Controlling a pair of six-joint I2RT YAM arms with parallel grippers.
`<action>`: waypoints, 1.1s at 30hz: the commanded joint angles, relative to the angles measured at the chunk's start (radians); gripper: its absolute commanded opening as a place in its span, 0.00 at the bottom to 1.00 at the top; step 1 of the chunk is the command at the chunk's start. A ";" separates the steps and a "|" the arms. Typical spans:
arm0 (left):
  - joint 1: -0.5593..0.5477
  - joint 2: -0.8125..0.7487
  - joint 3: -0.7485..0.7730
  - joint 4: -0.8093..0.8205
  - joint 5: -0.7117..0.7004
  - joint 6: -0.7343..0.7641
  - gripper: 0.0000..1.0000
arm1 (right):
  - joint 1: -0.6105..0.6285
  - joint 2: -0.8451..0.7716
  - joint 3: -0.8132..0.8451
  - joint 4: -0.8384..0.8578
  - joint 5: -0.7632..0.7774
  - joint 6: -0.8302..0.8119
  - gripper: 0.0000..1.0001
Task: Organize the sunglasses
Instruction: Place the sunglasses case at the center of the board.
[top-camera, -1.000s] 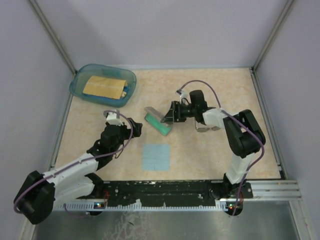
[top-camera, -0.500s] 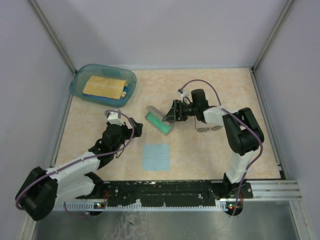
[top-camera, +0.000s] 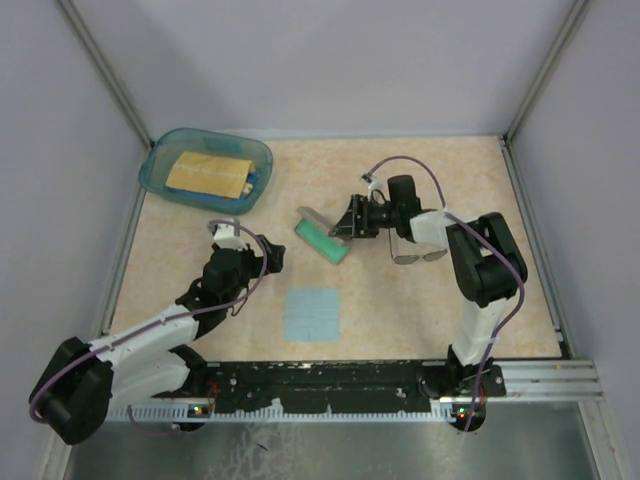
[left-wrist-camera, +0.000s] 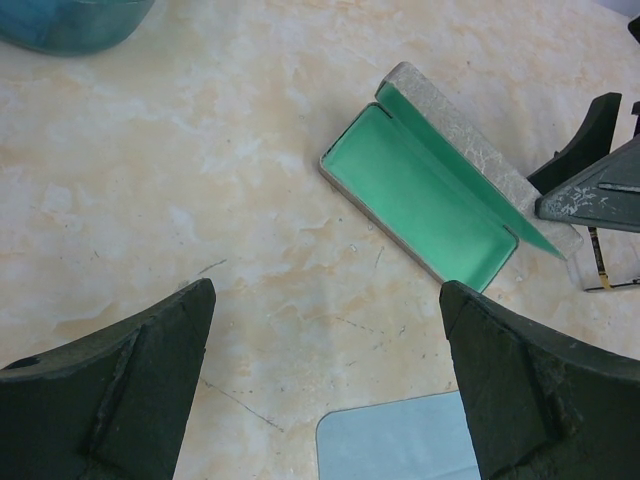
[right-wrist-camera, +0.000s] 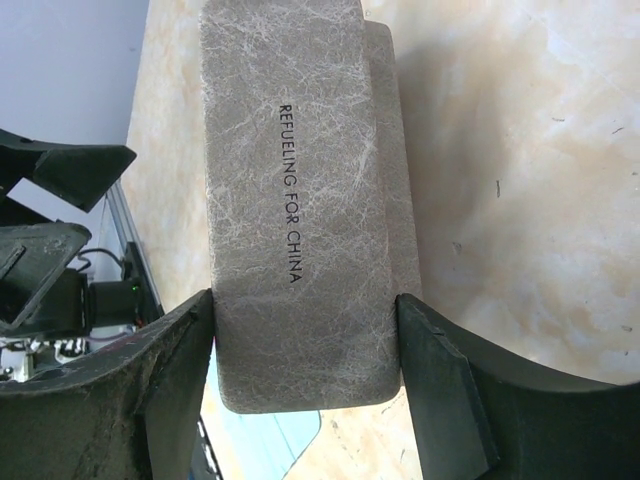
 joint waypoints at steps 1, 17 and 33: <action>-0.004 -0.020 0.007 0.022 -0.012 0.006 1.00 | -0.013 0.024 0.041 0.010 0.040 -0.017 0.68; -0.004 -0.074 0.008 -0.026 -0.026 0.010 1.00 | -0.015 -0.005 0.088 -0.079 0.171 -0.052 0.76; -0.004 -0.085 0.015 -0.025 0.005 0.020 1.00 | -0.003 -0.134 0.081 -0.162 0.328 -0.142 0.77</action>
